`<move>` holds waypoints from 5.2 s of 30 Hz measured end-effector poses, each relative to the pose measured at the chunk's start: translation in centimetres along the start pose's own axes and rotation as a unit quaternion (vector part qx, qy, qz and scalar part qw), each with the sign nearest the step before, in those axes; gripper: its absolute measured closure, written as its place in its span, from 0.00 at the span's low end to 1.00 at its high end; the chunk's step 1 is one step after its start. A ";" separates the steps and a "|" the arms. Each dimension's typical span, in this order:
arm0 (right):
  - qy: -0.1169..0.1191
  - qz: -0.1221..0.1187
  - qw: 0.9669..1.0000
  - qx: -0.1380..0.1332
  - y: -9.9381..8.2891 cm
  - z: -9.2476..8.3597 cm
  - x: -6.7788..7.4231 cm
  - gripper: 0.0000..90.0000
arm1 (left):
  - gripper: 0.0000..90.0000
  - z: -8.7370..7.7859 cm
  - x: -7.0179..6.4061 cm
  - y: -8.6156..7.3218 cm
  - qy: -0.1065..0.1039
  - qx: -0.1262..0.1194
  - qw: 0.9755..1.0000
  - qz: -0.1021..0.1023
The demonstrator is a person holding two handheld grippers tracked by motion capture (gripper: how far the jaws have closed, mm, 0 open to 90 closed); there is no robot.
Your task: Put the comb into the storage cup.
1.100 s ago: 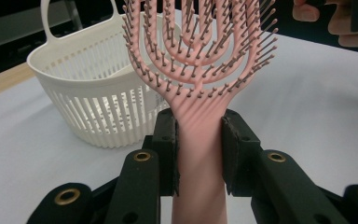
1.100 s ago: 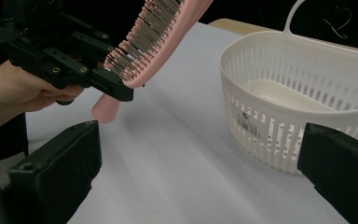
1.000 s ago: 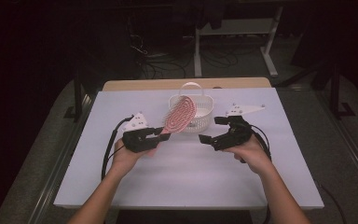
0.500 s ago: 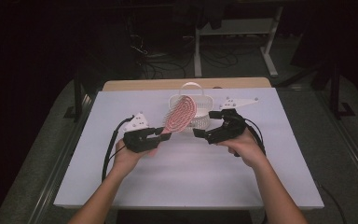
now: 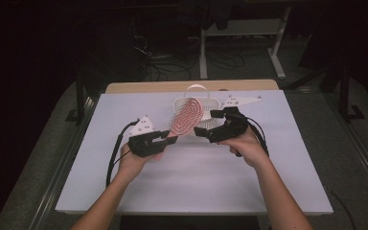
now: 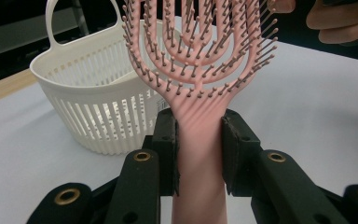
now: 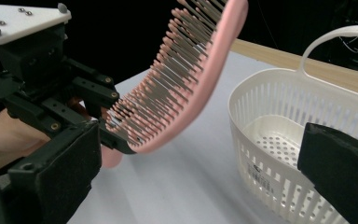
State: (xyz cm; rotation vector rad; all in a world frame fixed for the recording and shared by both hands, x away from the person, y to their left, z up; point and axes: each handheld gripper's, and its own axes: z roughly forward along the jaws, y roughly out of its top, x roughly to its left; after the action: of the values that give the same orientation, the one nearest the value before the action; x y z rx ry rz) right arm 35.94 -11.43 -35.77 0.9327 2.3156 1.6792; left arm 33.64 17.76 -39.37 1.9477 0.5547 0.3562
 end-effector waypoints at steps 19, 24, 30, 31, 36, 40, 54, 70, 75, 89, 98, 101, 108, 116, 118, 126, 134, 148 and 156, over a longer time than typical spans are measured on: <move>0.003 0.020 1.000 -0.012 -0.1 1.0 0.4 0.00 | 0.78 1.0 -1.5 -0.3 -0.001 -0.009 1.000 0.002; 0.005 0.024 1.000 -0.008 -0.3 1.6 0.6 0.01 | 0.78 1.3 -1.9 -0.3 -0.005 -0.007 1.000 0.007; 0.004 0.033 0.999 -0.012 -0.4 1.7 0.5 0.06 | 0.78 1.7 -2.4 -0.5 -0.006 -0.003 1.000 0.013; 0.005 0.036 0.999 -0.013 -0.4 1.7 0.5 0.08 | 0.78 1.7 -2.4 -0.5 -0.006 -0.002 1.000 0.013; 0.006 0.045 0.999 -0.018 -0.4 1.6 0.4 0.16 | 0.78 1.8 -2.5 -0.6 -0.003 0.000 1.000 0.018; 0.011 0.053 0.998 -0.016 -0.4 1.5 0.2 0.22 | 0.78 1.8 -2.5 -0.7 0.001 -0.003 1.000 0.018; 0.030 0.073 0.997 -0.017 -0.5 1.6 0.0 0.49 | 0.78 2.0 -2.5 -1.0 0.010 -0.003 1.000 0.024; 0.052 0.076 0.995 -0.022 -0.4 1.5 0.1 0.67 | 0.78 2.5 -2.5 -1.3 0.008 0.008 0.999 0.031; 0.058 0.070 0.995 -0.029 -0.3 1.4 0.4 0.69 | 0.78 2.5 -2.5 -1.4 0.004 0.006 1.000 0.029; 0.053 0.066 0.996 -0.035 -0.2 1.1 0.3 0.69 | 0.68 2.0 -1.8 -1.1 -0.012 -0.002 1.000 0.005; 0.044 0.068 0.996 -0.042 -0.1 0.7 0.1 0.70 | 0.59 1.5 -1.3 -1.0 -0.024 0.004 1.000 -0.001; 0.041 0.067 0.996 -0.044 -0.1 0.6 0.0 0.70 | 0.56 1.4 -1.2 -1.0 -0.028 0.007 1.000 -0.001; 0.033 0.068 0.996 -0.047 -0.1 0.3 -0.2 0.70 | 0.48 1.0 -0.9 -1.2 -0.041 0.019 0.999 0.005; 0.027 0.069 0.996 -0.051 0.0 -0.1 -0.4 0.70 | 0.27 0.6 -0.7 -1.7 -0.047 0.047 0.998 0.004; 0.027 0.070 0.996 -0.052 0.0 -0.2 -0.5 0.70 | 0.25 0.5 -0.6 -1.9 -0.053 0.054 0.997 0.004; 0.026 0.070 0.996 -0.054 0.0 -0.3 -0.5 0.70 | 0.03 0.2 -0.3 -2.6 -0.052 0.085 0.995 -0.011; 0.025 0.070 0.996 -0.056 0.0 -0.5 -0.6 0.70 | 0.00 -1.5 0.2 -4.6 -0.018 0.099 0.995 -0.011; 0.025 0.069 0.996 -0.056 0.0 -0.5 -0.5 0.70 | 0.01 -4.2 0.4 -6.5 0.013 0.082 0.997 -0.011; 0.023 0.068 0.996 -0.059 0.1 -0.7 -0.5 0.70 | 0.01 -5.6 0.5 -8.1 0.010 0.077 0.997 -0.024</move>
State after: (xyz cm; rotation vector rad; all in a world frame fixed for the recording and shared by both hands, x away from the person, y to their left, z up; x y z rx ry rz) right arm 36.08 -12.29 -35.58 1.0588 2.1980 1.8853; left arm 29.54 25.22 -44.34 2.0763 0.6577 0.3113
